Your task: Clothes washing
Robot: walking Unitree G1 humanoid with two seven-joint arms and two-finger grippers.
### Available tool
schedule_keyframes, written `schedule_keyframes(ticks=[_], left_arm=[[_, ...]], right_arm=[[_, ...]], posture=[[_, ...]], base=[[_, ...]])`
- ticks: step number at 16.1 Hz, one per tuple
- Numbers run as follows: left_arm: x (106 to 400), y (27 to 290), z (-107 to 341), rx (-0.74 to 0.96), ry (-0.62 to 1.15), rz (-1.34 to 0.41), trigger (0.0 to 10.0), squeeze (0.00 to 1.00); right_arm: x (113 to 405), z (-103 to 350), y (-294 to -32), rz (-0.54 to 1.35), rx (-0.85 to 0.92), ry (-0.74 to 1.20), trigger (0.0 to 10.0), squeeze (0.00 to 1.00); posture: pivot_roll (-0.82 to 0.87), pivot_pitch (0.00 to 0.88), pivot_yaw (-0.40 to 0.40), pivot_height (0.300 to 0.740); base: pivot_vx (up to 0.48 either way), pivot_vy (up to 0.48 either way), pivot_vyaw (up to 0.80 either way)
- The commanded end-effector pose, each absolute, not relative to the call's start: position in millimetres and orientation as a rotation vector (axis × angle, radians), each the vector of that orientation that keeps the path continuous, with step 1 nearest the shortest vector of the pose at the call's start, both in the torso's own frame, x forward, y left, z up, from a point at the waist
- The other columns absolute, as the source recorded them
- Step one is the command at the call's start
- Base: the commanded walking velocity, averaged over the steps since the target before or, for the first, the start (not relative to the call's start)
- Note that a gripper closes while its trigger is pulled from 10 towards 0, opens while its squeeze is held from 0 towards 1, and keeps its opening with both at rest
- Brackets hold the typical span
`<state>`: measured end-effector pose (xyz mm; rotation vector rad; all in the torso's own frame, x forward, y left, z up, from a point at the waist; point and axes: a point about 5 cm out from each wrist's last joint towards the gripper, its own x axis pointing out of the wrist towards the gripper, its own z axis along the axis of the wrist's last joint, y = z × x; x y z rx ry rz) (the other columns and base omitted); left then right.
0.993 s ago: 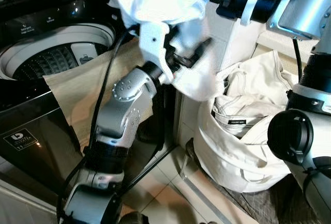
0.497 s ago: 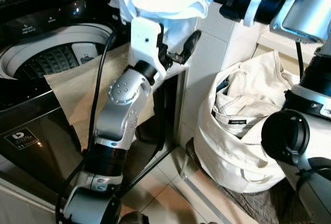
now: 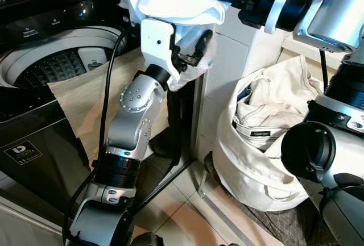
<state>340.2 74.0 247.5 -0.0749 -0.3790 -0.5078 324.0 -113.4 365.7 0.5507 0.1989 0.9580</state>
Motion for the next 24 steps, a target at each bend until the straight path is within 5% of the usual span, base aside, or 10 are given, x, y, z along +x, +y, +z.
schedule_keyframes(ticks=[1,17,19,20,21,22,24], left_arm=[[343.3,77.5,250.6,-0.071,-0.385,-0.489,0.0,0.0],[343.4,83.5,257.7,-0.144,-0.417,-0.478,0.0,0.0],[345.0,89.7,262.7,-0.153,-0.439,-0.452,0.0,0.0],[345.7,93.2,265.0,-0.152,-0.449,-0.44,0.0,0.0],[346.5,97.2,267.7,-0.151,-0.461,-0.425,0.0,0.0],[346.9,99.0,269.2,-0.152,-0.466,-0.422,0.0,0.0],[347.2,103.8,274.1,-0.15,-0.485,-0.41,0.0,0.0]], right_arm=[[319.0,371.8,-115.0,0.969,0.541,0.165,0.0,0.0],[322.2,369.0,-119.6,0.901,0.557,0.161,0.0,0.0],[323.9,366.8,-121.2,0.861,0.53,0.139,10.0,0.0],[325.5,364.3,-122.5,0.832,0.526,0.126,10.0,0.0],[325.8,360.9,-123.4,0.833,0.539,0.125,10.0,0.61],[325.9,357.7,-124.5,0.83,0.544,0.133,10.0,1.0],[327.0,348.2,-128.9,0.795,0.541,0.155,10.0,1.0]], posture=[[-0.03,0.0,0.037,0.74],[-0.04,0.0,0.046,0.74],[-0.03,0.0,0.045,0.74],[-0.03,0.0,0.047,0.74],[-0.04,0.0,0.048,0.74],[-0.04,0.0,0.051,0.74],[-0.04,0.0,0.055,0.74]], base=[[0.0,0.0,0.0],[0.0,0.0,0.0],[0.0,0.0,0.0],[0.0,0.0,0.0],[0.0,0.0,0.0],[0.0,0.0,0.0],[0.0,0.0,0.0]])
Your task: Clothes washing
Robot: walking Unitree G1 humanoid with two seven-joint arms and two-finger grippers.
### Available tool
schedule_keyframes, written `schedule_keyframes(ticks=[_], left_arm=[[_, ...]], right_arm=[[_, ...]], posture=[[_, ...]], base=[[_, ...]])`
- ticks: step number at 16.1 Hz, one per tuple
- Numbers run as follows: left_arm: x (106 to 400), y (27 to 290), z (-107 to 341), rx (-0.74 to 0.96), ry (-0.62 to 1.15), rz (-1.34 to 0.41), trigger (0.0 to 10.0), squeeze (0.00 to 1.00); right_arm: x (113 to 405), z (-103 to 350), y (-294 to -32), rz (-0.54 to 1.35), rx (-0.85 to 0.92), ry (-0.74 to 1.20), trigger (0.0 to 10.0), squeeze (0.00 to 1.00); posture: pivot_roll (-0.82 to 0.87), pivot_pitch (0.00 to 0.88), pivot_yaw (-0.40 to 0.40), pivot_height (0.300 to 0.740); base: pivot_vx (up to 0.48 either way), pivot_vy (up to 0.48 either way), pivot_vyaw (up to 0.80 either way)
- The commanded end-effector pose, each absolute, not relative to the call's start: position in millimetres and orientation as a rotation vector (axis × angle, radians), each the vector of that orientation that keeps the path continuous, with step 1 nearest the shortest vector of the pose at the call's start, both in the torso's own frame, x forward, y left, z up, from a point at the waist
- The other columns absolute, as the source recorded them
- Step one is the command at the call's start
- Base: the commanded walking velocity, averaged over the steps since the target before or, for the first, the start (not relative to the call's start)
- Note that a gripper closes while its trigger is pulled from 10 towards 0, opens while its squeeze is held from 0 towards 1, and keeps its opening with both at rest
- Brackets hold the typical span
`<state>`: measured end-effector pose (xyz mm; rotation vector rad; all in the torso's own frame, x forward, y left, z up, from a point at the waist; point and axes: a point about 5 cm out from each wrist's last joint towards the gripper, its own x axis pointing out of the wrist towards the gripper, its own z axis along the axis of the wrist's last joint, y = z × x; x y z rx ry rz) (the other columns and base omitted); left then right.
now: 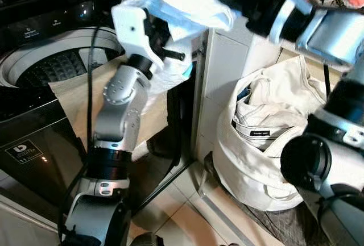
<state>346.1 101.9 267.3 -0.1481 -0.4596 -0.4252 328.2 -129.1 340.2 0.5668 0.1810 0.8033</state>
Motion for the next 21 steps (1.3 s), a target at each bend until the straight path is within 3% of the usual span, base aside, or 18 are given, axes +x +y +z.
schedule_keyframes(ticks=[1,8,9,10,12,14,16,18,19,21], left_arm=[[346.3,111.6,282.5,-0.147,-0.511,-0.413,0.0,0.0],[340.4,110.4,279.0,-0.138,-0.483,-0.494,0.0,0.0],[341.1,106.0,273.6,-0.11,-0.445,-0.523,0.0,0.0],[343.1,101.7,267.5,-0.087,-0.399,-0.546,0.0,0.0],[361.7,102.9,269.3,-0.002,-0.357,-0.506,0.0,0.0],[395.7,126.8,290.4,0.114,-0.324,-0.353,0.0,0.0],[418.6,182.3,322.1,0.283,-0.255,0.047,0.0,0.0],[416.3,216.3,336.1,0.339,-0.249,0.268,0.0,0.0],[409.0,240.6,355.1,0.5,-0.289,0.434,0.0,0.0],[403.0,256.3,370.3,0.633,-0.318,0.542,0.0,0.0]], right_arm=[[324.9,333.1,-140.9,0.738,0.558,0.169,10.0,1.0],[297.2,293.4,-198.0,0.43,0.328,0.203,10.0,1.0],[289.6,285.7,-199.3,0.41,0.245,0.226,10.0,0.92],[283.1,279.2,-195.0,0.428,0.192,0.25,10.0,0.0],[272.5,271.1,-181.0,0.493,0.145,0.27,10.0,0.0],[269.6,268.8,-166.6,0.545,0.123,0.253,10.0,0.0],[268.1,262.3,-146.2,0.595,0.073,0.251,10.0,0.0],[266.1,260.3,-139.8,0.605,0.056,0.25,10.0,0.0],[263.9,259.2,-137.4,0.598,0.054,0.247,10.0,0.0],[260.9,256.0,-136.1,0.583,0.058,0.246,10.0,0.0]], posture=[[-0.04,0.0,0.058,0.74],[-0.05,0.0,0.075,0.74],[-0.05,0.0,0.08,0.74],[-0.06,0.0,0.084,0.74],[-0.07,0.0,0.083,0.74],[-0.08,0.0,0.094,0.74],[-0.1,0.0,0.116,0.74],[-0.11,0.0,0.134,0.74],[-0.13,0.0,0.152,0.74],[-0.12,0.0,0.15,0.74]], base=[[0.0,0.0,0.0],[0.0,0.0,0.0],[0.0,0.0,0.0],[0.0,0.0,0.0],[0.0,0.0,0.0],[0.0,0.0,0.0],[0.0,0.0,0.0],[0.0,0.0,0.0],[0.0,0.0,0.0],[0.0,0.0,0.0]])
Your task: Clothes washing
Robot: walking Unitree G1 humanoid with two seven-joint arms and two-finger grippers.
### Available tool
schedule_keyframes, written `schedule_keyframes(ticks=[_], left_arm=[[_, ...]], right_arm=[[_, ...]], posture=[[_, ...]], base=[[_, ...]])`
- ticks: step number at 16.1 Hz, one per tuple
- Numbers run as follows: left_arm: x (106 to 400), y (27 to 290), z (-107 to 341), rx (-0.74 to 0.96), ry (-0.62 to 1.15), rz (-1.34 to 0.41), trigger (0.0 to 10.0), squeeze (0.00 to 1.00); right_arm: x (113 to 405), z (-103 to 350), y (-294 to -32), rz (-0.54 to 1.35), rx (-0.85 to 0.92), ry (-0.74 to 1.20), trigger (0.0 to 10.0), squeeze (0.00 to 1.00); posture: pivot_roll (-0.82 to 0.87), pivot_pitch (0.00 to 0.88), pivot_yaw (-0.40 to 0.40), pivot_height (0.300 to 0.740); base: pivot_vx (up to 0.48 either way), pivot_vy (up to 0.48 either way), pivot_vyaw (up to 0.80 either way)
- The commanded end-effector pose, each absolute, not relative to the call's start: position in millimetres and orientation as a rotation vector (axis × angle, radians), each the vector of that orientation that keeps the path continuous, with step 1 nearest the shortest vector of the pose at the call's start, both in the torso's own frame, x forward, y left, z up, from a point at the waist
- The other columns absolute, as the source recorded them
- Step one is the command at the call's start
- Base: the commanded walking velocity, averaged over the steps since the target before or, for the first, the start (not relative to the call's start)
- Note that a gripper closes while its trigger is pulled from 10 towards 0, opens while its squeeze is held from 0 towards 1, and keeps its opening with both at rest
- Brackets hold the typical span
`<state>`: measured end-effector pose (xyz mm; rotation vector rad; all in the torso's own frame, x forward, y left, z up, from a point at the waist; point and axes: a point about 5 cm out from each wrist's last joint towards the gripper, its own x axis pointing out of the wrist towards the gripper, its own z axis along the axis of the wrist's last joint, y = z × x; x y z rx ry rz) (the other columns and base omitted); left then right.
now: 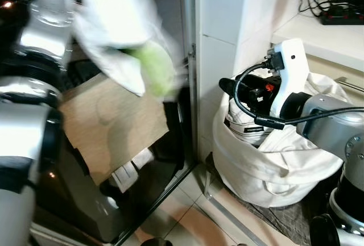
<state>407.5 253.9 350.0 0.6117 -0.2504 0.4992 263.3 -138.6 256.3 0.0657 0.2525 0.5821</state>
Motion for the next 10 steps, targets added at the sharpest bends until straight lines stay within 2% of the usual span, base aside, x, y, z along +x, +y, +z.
schedule_keyframes(ticks=[1,2,3,4,5,7,8,10], left_arm=[[402.2,262.2,369.7,0.705,-0.297,0.568,0.0,0.0],[403.3,264.3,362.6,0.713,-0.263,0.566,0.0,0.0],[406.5,265.1,344.3,0.718,-0.189,0.544,4.0,0.0],[409.9,264.3,317.7,0.685,-0.092,0.503,10.0,0.0],[410.6,264.0,307.7,0.671,-0.055,0.489,10.0,0.0],[412.0,260.7,270.3,0.513,0.089,0.401,10.0,0.0],[409.2,263.1,247.8,0.329,0.15,0.406,10.0,1.0],[403.6,271.3,229.3,0.249,0.216,0.434,10.0,1.0]], right_arm=[[259.7,252.6,-134.6,0.581,0.062,0.25,10.0,0.0],[259.6,251.1,-133.9,0.579,0.063,0.251,10.0,0.0],[260.1,249.8,-133.2,0.574,0.061,0.252,10.0,0.0],[260.9,249.4,-132.3,0.572,0.062,0.252,10.0,0.0],[261.1,249.2,-131.9,0.572,0.062,0.252,10.0,0.0],[260.9,248.1,-128.2,0.58,0.064,0.257,10.0,0.0],[260.4,246.9,-125.3,0.585,0.063,0.26,10.0,0.0],[259.0,245.8,-123.1,0.589,0.065,0.264,10.0,0.0]], posture=[[-0.12,0.0,0.146,0.74],[-0.12,0.0,0.144,0.74],[-0.12,0.0,0.136,0.74],[-0.11,0.0,0.131,0.74],[-0.11,0.0,0.13,0.74],[-0.12,0.0,0.125,0.74],[-0.12,0.0,0.124,0.74],[-0.13,0.0,0.128,0.74]], base=[[0.0,0.0,0.0],[0.0,0.0,0.0],[0.0,0.0,0.0],[0.0,0.0,0.0],[0.0,0.0,0.0],[0.0,0.0,0.0],[0.0,0.0,0.0],[0.0,0.0,0.0]])
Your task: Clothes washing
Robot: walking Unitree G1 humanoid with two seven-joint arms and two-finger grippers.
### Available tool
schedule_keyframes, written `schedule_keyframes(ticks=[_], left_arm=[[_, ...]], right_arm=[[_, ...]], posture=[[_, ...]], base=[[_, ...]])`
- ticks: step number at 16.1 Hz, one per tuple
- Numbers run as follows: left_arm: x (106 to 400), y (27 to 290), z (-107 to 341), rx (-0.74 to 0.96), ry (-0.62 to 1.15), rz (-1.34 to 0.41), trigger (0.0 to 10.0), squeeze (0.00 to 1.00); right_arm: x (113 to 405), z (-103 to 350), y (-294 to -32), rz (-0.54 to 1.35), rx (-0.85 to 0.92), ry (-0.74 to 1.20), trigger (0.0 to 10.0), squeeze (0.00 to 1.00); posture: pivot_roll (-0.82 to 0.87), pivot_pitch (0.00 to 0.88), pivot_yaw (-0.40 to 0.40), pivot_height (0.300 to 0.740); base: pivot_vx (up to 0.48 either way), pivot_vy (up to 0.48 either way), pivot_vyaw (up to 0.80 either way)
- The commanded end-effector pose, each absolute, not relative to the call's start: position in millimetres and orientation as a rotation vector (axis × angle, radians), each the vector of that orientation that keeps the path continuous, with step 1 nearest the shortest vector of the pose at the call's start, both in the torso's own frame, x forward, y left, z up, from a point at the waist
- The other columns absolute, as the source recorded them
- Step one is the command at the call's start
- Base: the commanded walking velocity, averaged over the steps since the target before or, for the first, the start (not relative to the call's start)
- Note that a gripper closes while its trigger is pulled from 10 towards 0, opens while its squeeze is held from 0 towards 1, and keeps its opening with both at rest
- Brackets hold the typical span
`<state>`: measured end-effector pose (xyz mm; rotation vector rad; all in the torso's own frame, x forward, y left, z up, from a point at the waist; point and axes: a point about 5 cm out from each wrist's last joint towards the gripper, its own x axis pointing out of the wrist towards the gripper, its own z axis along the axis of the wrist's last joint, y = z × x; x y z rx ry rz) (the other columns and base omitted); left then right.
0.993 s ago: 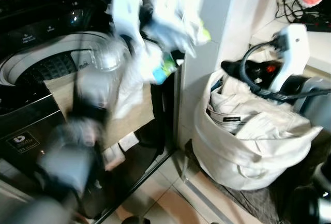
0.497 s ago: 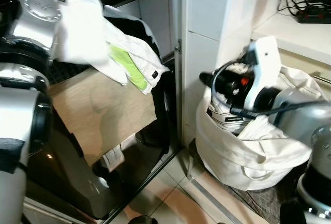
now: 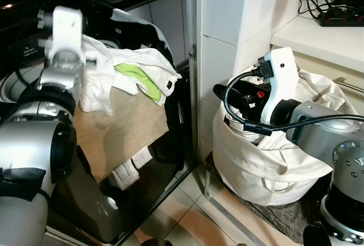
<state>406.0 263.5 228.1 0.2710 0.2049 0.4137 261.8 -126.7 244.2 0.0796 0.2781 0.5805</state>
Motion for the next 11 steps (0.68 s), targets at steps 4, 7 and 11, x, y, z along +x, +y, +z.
schedule_keyframes(ticks=[4,7,11], left_arm=[[402.8,275.4,232.2,0.187,0.208,0.431,10.0,1.0],[404.1,275.7,240.5,0.169,0.188,0.43,10.0,1.0],[407.0,273.6,256.7,0.721,0.225,0.35,10.0,0.0]], right_arm=[[258.0,243.3,-122.5,0.58,0.081,0.275,10.0,0.0],[260.4,241.5,-124.1,0.559,0.087,0.287,10.0,0.0],[263.5,238.0,-133.9,0.501,0.077,0.318,10.0,0.0]], posture=[[-0.13,0.0,0.132,0.74],[-0.13,0.0,0.137,0.74],[-0.13,0.0,0.14,0.74]], base=[[0.0,0.0,0.0],[0.0,0.0,0.0],[0.0,0.0,0.0]])
